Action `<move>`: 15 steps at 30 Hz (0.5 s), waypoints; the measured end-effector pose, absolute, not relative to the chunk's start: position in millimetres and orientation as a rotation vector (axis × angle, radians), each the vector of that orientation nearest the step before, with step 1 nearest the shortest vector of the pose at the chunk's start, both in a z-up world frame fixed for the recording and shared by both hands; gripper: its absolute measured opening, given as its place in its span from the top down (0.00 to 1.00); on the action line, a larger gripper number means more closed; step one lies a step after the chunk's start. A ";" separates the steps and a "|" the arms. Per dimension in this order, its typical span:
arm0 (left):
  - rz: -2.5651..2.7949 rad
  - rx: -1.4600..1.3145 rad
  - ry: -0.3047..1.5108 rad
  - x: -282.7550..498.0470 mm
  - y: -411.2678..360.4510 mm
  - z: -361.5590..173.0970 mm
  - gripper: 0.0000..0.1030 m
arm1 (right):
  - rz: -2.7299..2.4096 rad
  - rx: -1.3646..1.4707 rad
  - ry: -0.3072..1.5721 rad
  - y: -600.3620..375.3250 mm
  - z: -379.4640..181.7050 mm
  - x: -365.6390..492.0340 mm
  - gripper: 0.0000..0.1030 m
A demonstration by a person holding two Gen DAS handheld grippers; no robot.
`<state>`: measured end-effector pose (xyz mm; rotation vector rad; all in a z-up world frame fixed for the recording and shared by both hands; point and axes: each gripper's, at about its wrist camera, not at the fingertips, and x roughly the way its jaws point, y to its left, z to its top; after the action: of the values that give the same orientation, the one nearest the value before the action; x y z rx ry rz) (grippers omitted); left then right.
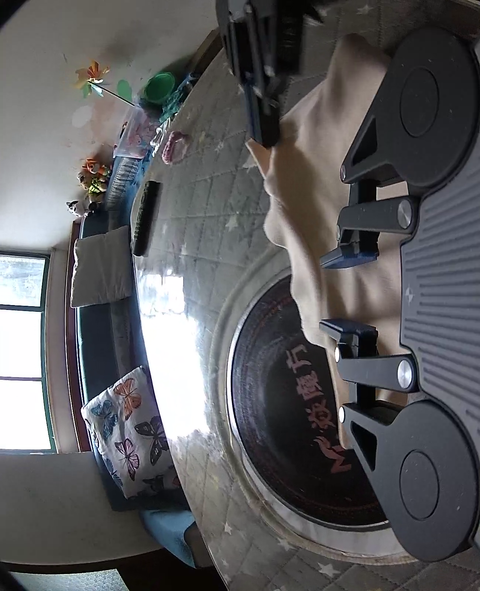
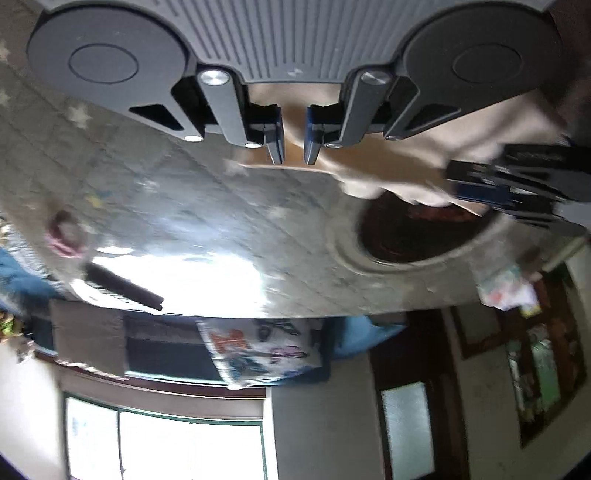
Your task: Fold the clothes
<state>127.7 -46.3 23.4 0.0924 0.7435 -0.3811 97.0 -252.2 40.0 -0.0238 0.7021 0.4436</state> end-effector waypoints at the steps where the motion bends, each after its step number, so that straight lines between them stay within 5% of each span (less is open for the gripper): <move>1: -0.381 0.090 0.745 129.8 -47.0 23.2 0.68 | 0.471 -0.027 0.708 -246.5 40.0 100.0 0.90; 15: -0.351 0.057 0.742 134.5 -44.5 21.1 0.66 | 0.492 -0.076 0.762 -218.7 27.5 123.5 0.88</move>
<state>134.5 -44.5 21.1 0.0569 0.7419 -0.3513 123.5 -218.7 27.5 -0.0763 0.7619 0.4924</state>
